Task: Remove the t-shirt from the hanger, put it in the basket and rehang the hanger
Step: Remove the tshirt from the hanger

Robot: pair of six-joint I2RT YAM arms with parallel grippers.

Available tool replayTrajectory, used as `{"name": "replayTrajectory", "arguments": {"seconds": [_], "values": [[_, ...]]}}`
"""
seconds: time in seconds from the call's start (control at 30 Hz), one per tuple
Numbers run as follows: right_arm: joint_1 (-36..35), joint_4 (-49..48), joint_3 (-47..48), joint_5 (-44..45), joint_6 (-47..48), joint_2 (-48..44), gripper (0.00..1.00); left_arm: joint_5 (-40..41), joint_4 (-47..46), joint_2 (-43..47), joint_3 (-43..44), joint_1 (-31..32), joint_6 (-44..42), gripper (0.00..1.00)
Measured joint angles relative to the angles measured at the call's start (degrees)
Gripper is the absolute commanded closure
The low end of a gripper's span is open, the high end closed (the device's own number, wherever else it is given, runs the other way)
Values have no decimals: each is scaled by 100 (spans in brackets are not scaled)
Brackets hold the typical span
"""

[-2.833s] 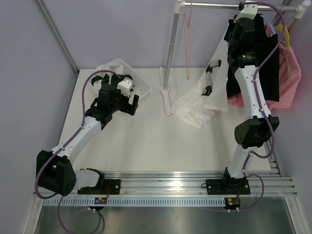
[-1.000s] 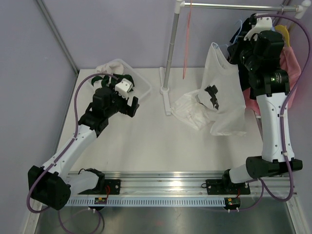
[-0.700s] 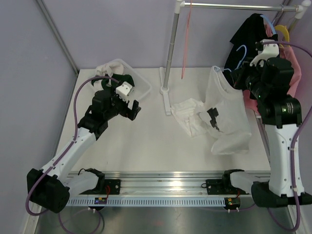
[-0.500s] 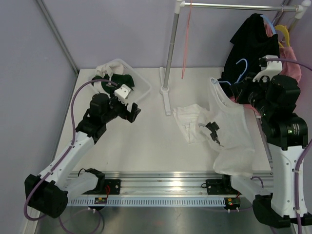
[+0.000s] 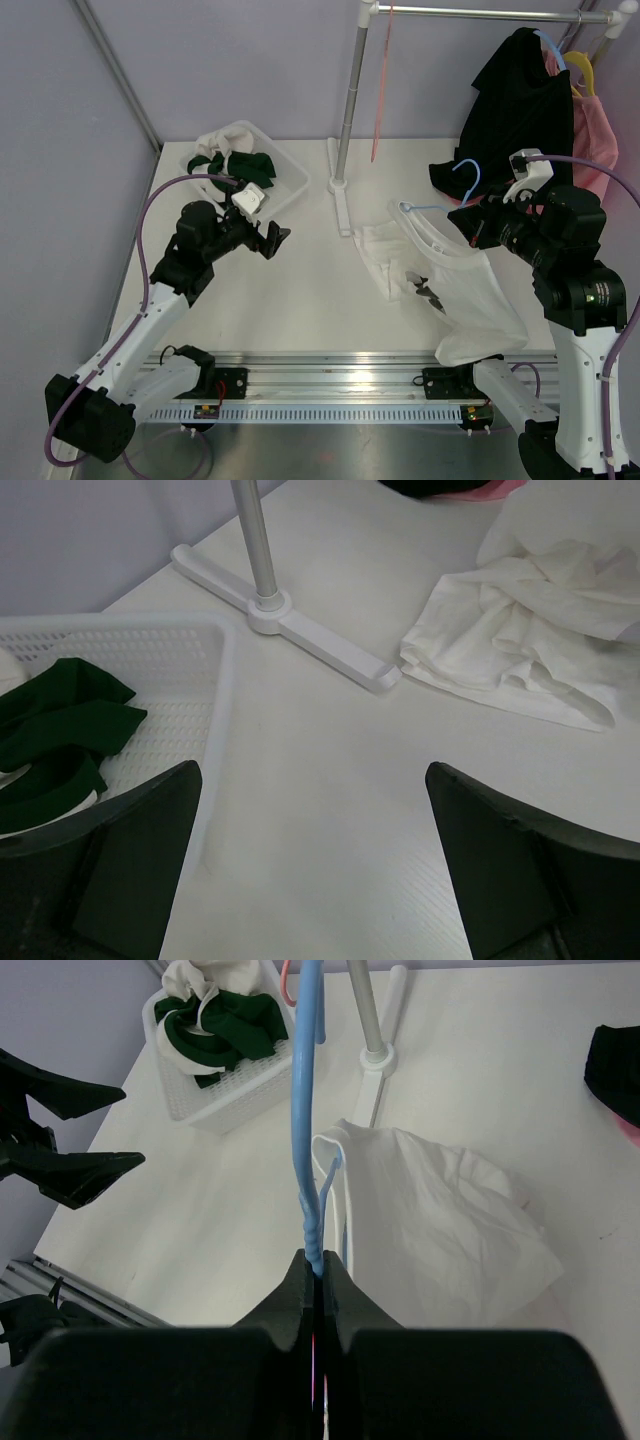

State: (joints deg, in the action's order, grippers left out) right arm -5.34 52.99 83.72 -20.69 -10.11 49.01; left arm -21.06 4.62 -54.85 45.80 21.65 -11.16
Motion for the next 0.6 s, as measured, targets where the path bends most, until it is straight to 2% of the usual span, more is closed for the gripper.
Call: {"name": "replayTrajectory", "arguments": {"seconds": [0.3,0.6], "values": [[4,-149,-188,-807,52,-26,100,-269,-63,472,-181,4,-24,1],[4,-922,-638,-1475,50,42,100,-337,-136,616,-186,4,-39,1]]}}
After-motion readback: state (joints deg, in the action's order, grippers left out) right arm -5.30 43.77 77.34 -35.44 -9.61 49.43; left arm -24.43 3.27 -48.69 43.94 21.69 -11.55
